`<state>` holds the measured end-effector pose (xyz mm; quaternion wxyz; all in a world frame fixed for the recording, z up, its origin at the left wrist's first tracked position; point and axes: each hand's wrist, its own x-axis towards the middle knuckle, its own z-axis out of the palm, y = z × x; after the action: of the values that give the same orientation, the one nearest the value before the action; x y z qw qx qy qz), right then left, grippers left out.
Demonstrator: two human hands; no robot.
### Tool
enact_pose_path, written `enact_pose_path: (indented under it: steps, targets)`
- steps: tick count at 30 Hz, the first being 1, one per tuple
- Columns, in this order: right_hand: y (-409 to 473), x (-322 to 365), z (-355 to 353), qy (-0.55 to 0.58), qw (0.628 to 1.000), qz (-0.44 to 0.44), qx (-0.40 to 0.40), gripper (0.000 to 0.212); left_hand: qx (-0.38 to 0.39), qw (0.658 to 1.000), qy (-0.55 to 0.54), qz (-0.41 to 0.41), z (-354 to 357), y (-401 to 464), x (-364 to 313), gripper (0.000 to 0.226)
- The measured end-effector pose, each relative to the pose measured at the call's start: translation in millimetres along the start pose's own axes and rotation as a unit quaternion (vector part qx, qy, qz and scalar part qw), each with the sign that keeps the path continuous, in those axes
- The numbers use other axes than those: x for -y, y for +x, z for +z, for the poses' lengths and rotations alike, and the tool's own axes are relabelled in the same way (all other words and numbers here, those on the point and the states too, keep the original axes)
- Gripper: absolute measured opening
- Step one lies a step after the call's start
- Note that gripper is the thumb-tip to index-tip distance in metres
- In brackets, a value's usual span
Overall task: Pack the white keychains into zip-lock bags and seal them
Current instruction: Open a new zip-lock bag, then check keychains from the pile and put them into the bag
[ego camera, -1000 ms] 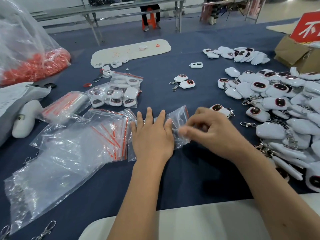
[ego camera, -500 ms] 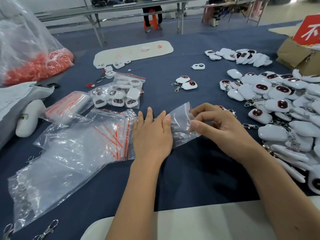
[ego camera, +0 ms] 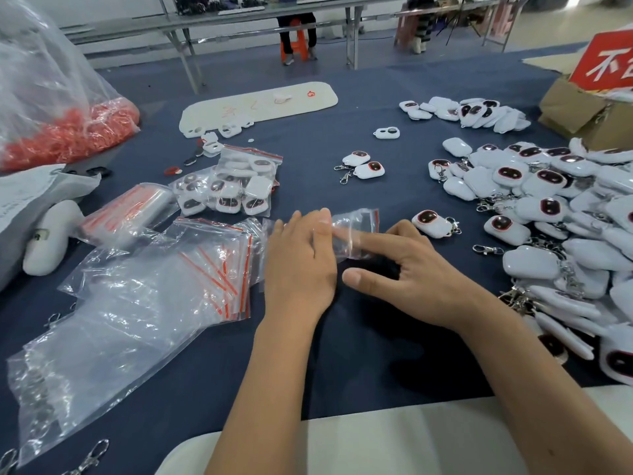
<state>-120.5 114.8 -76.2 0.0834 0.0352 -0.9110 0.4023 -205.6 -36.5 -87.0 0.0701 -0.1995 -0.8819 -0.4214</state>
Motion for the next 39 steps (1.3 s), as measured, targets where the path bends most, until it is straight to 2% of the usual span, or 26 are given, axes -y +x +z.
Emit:
enact_pose_path:
  steps: [4, 6, 8, 10, 12, 13, 14, 16, 17, 19, 20, 22, 23, 24, 25, 27, 29, 30, 32, 36, 39]
  targets:
    - [-2, -11, -8, 0.047, 0.998, 0.035, -0.037, 0.051, 0.055, 0.99, 0.105, -0.083, -6, 0, 6, 0.06]
    - [-3, -13, -12, 0.1, 0.99, 0.055, -0.083, 0.044, 0.096, 0.978, 0.146, -0.116, -8, 1, 7, 0.067]
    - [-2, -14, -12, 0.086, 0.98, 0.051, -0.169, 0.05, 0.102, 0.975, 0.141, -0.139, -8, 0, 3, 0.071]
    - [0, -16, -13, -0.011, 0.953, 0.056, -0.298, 0.045, 0.041, 0.987, 0.107, -0.116, -10, -2, -3, 0.065]
    - [1, -21, -16, -0.133, 0.91, 0.092, -0.383, 0.031, -0.11, 0.992, 0.052, -0.032, -13, -3, -8, 0.048]
    - [2, -24, -17, -0.184, 0.899, 0.13, -0.374, 0.024, -0.17, 0.985, 0.039, 0.002, -16, -2, -10, 0.043]
    - [2, -25, -16, -0.228, 0.898, 0.181, -0.33, 0.027, -0.19, 0.981, 0.037, 0.018, -17, -1, -9, 0.038]
    - [2, -30, -14, -0.259, 0.904, 0.256, -0.224, 0.045, -0.138, 0.99, 0.024, 0.001, -15, 2, -5, 0.021]
    - [2, -32, -12, -0.254, 0.909, 0.258, -0.209, 0.044, -0.091, 0.996, 0.022, -0.016, -13, 2, -3, 0.011]
    - [2, -33, -12, -0.222, 0.92, 0.222, -0.236, 0.036, -0.031, 0.997, 0.056, -0.042, -9, 0, 0, 0.008]
    - [3, -33, -13, -0.208, 0.923, 0.208, -0.25, 0.036, -0.025, 0.995, 0.078, -0.05, -7, -1, 0, 0.01]
    - [4, -31, -13, -0.179, 0.926, 0.201, -0.264, 0.045, -0.044, 0.992, 0.093, -0.068, -4, -2, 0, 0.012]
    - [4, -30, -12, -0.157, 0.928, 0.189, -0.279, 0.044, -0.057, 0.991, 0.086, -0.085, -4, -2, 0, 0.012]
    - [5, -31, -11, -0.14, 0.925, 0.166, -0.313, 0.032, -0.067, 0.99, 0.074, -0.1, -4, -3, -1, 0.012]
    - [4, -30, -10, -0.1, 0.923, 0.14, -0.344, 0.013, -0.079, 0.989, 0.061, -0.107, -4, -4, -2, 0.013]
    - [6, -28, -11, 0.071, 0.922, 0.107, -0.366, 0.021, -0.107, 0.991, 0.036, -0.075, -5, -4, -6, 0.015]
    - [7, -18, -10, 0.262, 0.91, 0.073, -0.313, 0.016, -0.141, 0.99, -0.026, 0.003, -7, -2, -13, 0.008]
    - [8, -12, -8, 0.322, 0.905, 0.057, -0.272, 0.011, -0.139, 0.986, -0.083, 0.028, -6, -1, -16, 0.006]
    - [7, -4, 0, 0.395, 0.899, 0.039, -0.187, 0.008, -0.08, 0.972, -0.22, 0.014, -2, 0, -21, 0.01]
    - [9, 3, 12, 0.409, 0.908, 0.028, -0.083, 0.019, 0.041, 0.912, -0.403, -0.067, 0, -2, -27, 0.021]
    - [10, 4, 12, 0.386, 0.92, 0.039, -0.057, 0.018, 0.067, 0.907, -0.411, -0.064, -6, 1, -20, 0.018]
